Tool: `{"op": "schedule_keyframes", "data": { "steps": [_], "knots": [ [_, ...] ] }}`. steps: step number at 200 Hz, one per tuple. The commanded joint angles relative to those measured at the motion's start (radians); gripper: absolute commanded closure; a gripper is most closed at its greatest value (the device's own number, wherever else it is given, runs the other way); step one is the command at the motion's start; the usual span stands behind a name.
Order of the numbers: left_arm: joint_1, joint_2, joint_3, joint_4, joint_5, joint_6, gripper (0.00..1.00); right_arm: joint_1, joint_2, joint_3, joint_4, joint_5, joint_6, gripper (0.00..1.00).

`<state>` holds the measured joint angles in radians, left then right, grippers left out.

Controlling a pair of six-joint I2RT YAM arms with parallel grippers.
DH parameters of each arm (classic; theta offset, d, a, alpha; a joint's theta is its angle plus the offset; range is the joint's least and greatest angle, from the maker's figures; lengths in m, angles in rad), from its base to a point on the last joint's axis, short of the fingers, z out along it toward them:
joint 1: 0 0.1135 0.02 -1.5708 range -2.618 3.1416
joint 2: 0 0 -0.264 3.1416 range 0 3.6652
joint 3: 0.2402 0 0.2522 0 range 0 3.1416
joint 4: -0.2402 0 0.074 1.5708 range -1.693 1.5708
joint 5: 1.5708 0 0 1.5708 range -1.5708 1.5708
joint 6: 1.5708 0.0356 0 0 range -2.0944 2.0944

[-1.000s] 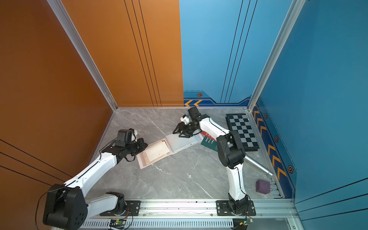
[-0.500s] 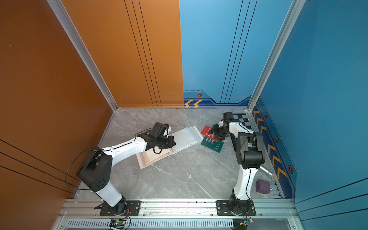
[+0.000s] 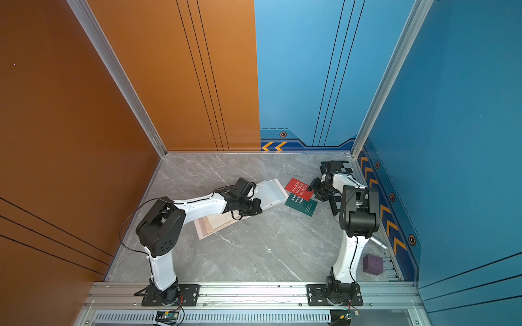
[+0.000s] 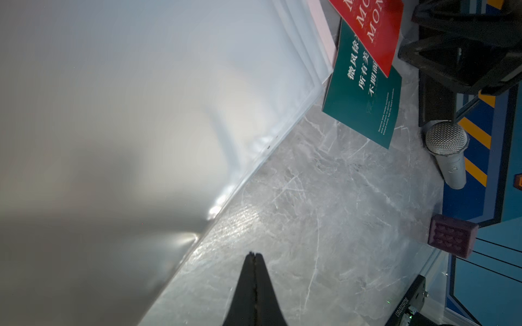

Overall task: Place the photos into the photo albums
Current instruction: Adjust the photo album at the center of the board.

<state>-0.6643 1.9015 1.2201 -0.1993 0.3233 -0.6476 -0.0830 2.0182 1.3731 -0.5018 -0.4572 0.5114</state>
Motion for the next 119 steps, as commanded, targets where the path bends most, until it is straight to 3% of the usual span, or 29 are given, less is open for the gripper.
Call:
{"op": "schedule_keyframes", "data": {
  "steps": [1,119],
  "knots": [
    [0.002,-0.003,0.019,-0.012,0.018,0.003,0.95,0.046,0.033,-0.004,-0.023,-0.019,-0.027,0.40],
    [0.134,0.008,-0.096,-0.063,-0.042,0.075,0.95,0.191,-0.062,-0.197,-0.078,-0.033,-0.053,0.40]
  ]
}}
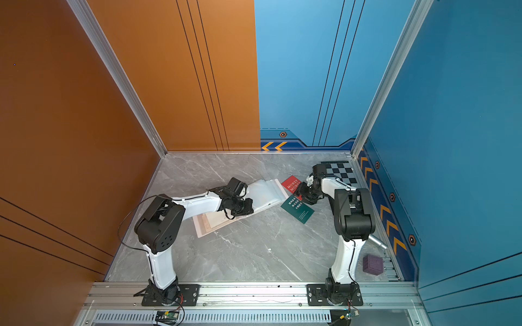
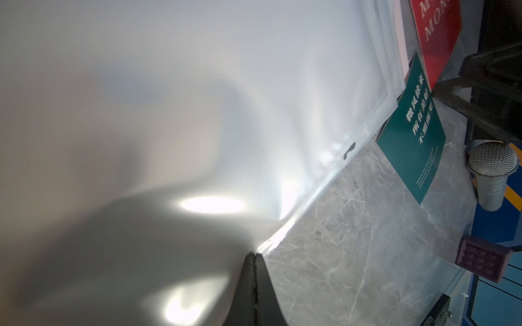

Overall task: Place the photos into the photo albums
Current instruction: Adjust the photo album at the center of the board.

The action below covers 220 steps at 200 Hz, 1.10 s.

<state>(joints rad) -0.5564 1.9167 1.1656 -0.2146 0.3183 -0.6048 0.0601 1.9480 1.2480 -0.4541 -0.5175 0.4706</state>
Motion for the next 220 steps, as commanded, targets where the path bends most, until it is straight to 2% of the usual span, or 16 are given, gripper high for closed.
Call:
{"op": "schedule_keyframes", "data": {
  "steps": [1,74,126,153,189,205,220],
  "knots": [
    [0.028,-0.009,-0.042,-0.048,-0.038,0.033,0.95,0.051,0.006,-0.073,-0.127,0.028,-0.012,0.40],
    [0.066,-0.037,-0.068,-0.049,-0.042,0.047,0.95,0.190,-0.014,-0.080,-0.133,-0.033,0.026,0.40],
    [0.038,-0.101,-0.073,-0.049,-0.056,0.029,0.95,0.202,-0.014,0.080,-0.230,0.004,-0.026,0.40],
    [-0.012,-0.097,-0.034,-0.048,-0.059,0.028,0.94,0.216,-0.035,0.063,-0.245,-0.018,-0.029,0.40],
    [-0.049,-0.015,0.055,-0.048,-0.039,0.040,0.94,0.254,-0.096,0.004,-0.272,-0.036,-0.044,0.40],
    [-0.058,0.005,0.088,-0.048,-0.048,0.040,0.94,0.269,-0.075,0.032,-0.270,-0.004,-0.049,0.40],
    [-0.058,0.012,0.104,-0.049,-0.052,0.037,0.94,0.283,-0.034,0.090,-0.262,-0.032,-0.041,0.40]
  ]
}}
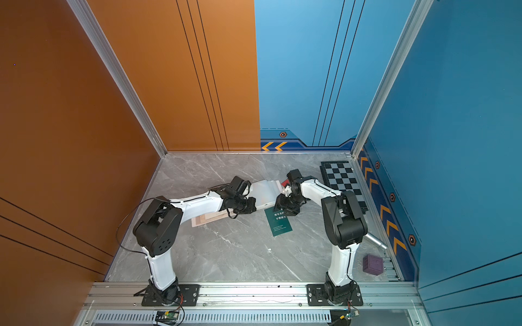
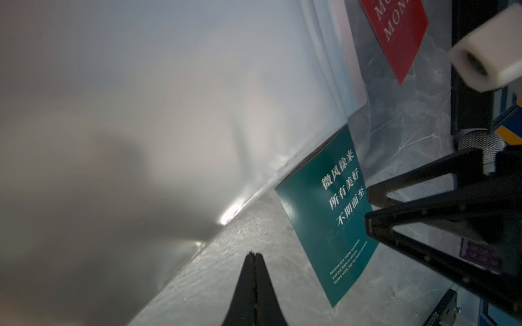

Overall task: Place the photos into the photo albums
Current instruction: Adjust the photo album at the center of the board, then adjust the photo at the center of the board.

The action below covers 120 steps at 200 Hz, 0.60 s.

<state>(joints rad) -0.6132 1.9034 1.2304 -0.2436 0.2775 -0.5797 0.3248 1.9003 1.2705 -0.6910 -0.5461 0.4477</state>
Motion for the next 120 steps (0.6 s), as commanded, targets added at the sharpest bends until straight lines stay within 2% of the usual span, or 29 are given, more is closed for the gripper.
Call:
{"op": "schedule_keyframes", "data": {
  "steps": [1,68,120],
  "knots": [
    [-0.001,0.025,0.040,-0.020,-0.012,0.012,0.94,0.020,0.017,0.071,-0.024,-0.005,-0.018,0.40],
    [0.019,-0.108,-0.098,-0.006,-0.102,-0.012,0.94,0.057,0.217,0.295,-0.023,-0.015,-0.019,0.40],
    [0.042,-0.179,-0.175,0.020,-0.136,-0.029,0.94,0.067,0.253,0.296,-0.024,0.014,-0.035,0.40]
  ]
}}
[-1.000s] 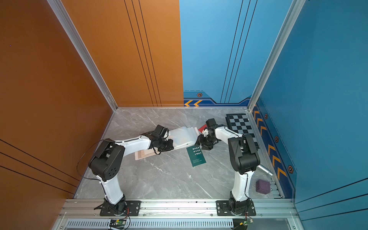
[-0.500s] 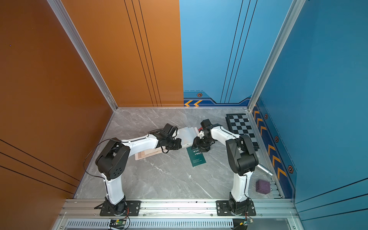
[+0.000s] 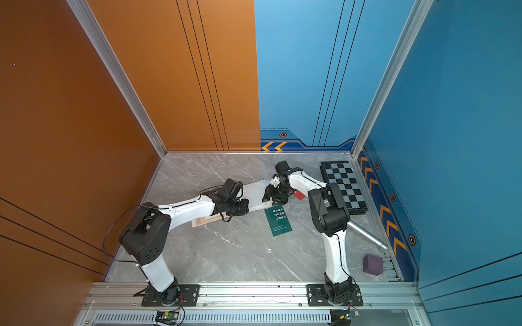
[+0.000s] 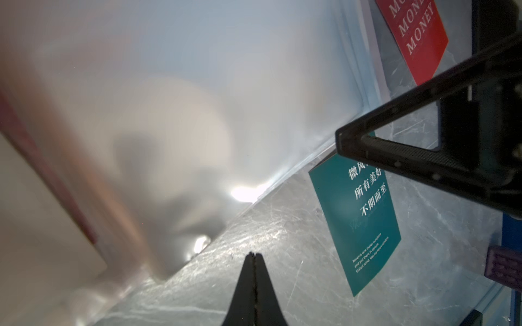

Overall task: Place the photos into the photo albums
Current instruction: Adjust the photo at the center of the board.

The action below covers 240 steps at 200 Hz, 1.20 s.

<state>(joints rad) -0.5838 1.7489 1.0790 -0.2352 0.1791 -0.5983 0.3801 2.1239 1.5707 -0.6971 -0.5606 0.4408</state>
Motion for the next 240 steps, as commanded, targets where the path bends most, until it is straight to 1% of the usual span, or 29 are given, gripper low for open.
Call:
{"op": "schedule_keyframes", "data": {
  "steps": [1,48,51,61,93,135,164,190,223,240],
  "knots": [
    [0.014,-0.026,-0.024,0.011,-0.037,-0.010,0.94,0.012,0.028,-0.006,-0.018,0.028,-0.028,0.40],
    [0.013,-0.005,-0.005,0.019,-0.020,-0.002,0.94,0.030,-0.043,-0.162,-0.021,0.055,-0.045,0.40],
    [0.013,-0.004,-0.004,0.020,-0.018,-0.002,0.94,0.030,-0.072,-0.172,-0.021,0.058,-0.046,0.40],
    [0.013,0.006,0.001,0.025,-0.011,-0.001,0.94,0.031,-0.094,-0.204,-0.020,0.070,-0.050,0.40],
    [0.003,0.022,0.019,0.028,0.004,0.001,0.94,0.040,-0.153,-0.271,-0.020,0.076,-0.045,0.40],
    [-0.023,0.063,0.064,0.037,0.030,0.003,0.94,0.068,-0.209,-0.308,-0.029,0.011,-0.026,0.40],
    [-0.050,0.129,0.150,0.037,0.068,0.028,0.94,0.072,-0.336,-0.383,-0.035,-0.013,0.027,0.40],
    [-0.071,0.230,0.256,0.038,0.115,0.063,0.94,0.073,-0.427,-0.491,-0.023,-0.013,0.089,0.40],
    [-0.097,0.344,0.386,0.022,0.191,0.090,0.93,0.040,-0.524,-0.662,0.070,-0.006,0.194,0.40],
    [-0.117,0.383,0.440,-0.022,0.184,0.135,0.93,0.001,-0.573,-0.740,0.134,-0.010,0.244,0.40]
  ]
}}
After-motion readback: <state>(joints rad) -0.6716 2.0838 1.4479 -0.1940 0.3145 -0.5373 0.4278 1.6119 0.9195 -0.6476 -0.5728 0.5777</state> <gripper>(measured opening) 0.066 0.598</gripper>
